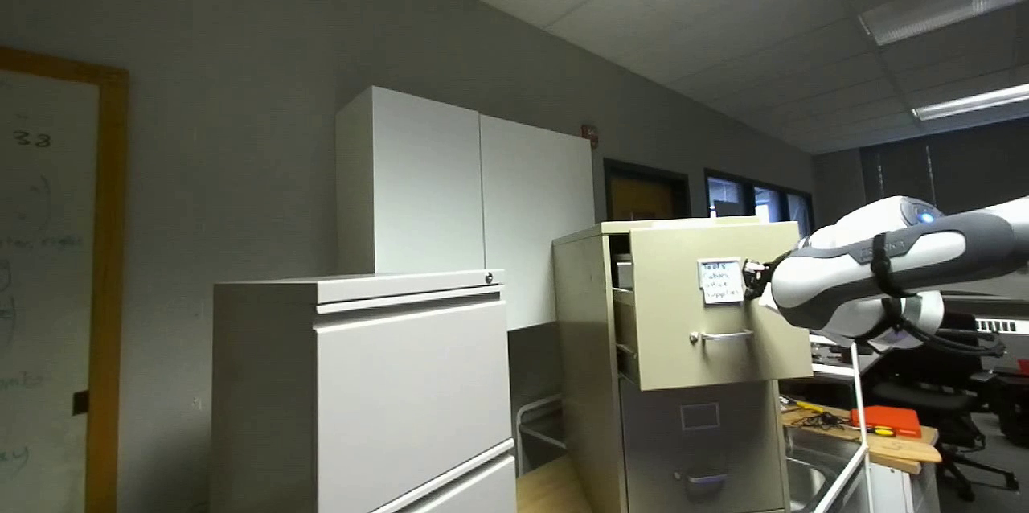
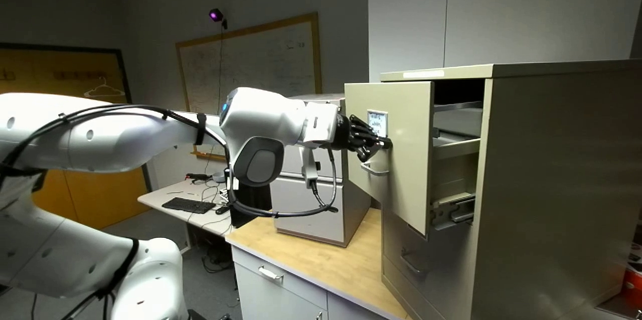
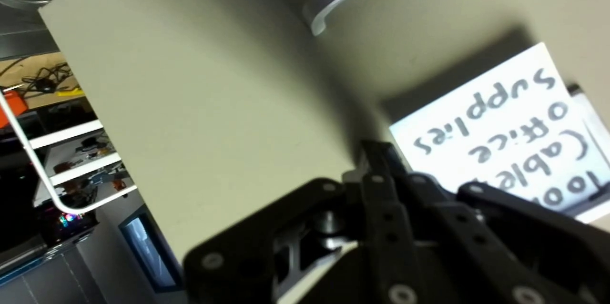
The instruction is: Close the upper drawer
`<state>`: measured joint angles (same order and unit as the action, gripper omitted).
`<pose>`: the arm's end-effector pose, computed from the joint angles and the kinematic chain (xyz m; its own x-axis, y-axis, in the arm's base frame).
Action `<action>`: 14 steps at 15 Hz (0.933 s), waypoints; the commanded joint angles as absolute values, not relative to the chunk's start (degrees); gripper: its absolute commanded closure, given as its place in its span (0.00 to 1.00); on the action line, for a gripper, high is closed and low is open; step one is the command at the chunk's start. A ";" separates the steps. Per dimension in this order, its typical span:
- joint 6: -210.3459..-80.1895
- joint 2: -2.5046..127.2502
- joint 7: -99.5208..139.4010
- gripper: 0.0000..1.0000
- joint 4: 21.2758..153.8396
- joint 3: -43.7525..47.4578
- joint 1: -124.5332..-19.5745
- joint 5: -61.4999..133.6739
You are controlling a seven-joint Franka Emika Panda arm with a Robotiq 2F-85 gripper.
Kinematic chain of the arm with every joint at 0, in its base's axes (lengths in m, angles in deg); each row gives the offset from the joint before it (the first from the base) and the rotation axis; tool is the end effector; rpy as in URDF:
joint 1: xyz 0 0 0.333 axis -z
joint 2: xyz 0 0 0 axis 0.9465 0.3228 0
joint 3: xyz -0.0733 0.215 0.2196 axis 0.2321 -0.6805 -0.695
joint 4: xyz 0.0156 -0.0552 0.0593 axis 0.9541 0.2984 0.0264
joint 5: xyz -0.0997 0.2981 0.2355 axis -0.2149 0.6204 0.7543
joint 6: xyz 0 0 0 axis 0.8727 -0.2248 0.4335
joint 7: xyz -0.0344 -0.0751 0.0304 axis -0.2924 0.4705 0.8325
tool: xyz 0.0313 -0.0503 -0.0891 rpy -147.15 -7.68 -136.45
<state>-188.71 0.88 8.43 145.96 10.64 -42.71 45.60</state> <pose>0.2500 -0.2636 0.6303 -0.0825 -0.5895 0.8036 -0.6144 -0.6048 -0.5067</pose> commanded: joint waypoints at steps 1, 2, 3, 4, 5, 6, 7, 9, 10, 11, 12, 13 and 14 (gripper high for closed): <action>-189.80 9.56 8.02 1.00 138.95 6.89 -42.48 46.92; -189.49 10.49 7.88 1.00 138.14 6.23 -42.47 46.90; -189.23 11.64 7.77 1.00 137.10 5.47 -42.49 46.84; -188.97 12.95 7.73 1.00 135.88 4.70 -42.54 46.73; -188.52 13.86 7.78 1.00 134.80 4.13 -42.61 46.60; -188.08 15.03 7.89 1.00 133.52 3.61 -42.69 46.40; -187.48 15.93 8.01 1.00 132.41 3.42 -42.88 46.26; -186.33 17.50 8.19 1.00 130.43 3.32 -43.20 46.02; -185.64 18.22 8.28 1.00 129.50 3.44 -43.38 45.88; -184.96 18.84 8.35 1.00 128.61 3.61 -43.65 45.79; -184.17 19.38 8.37 1.00 127.80 3.70 -43.72 45.62; -183.33 19.95 8.41 1.00 126.96 3.83 -43.82 45.42; -182.49 20.54 8.42 1.00 126.08 3.99 -43.99 45.28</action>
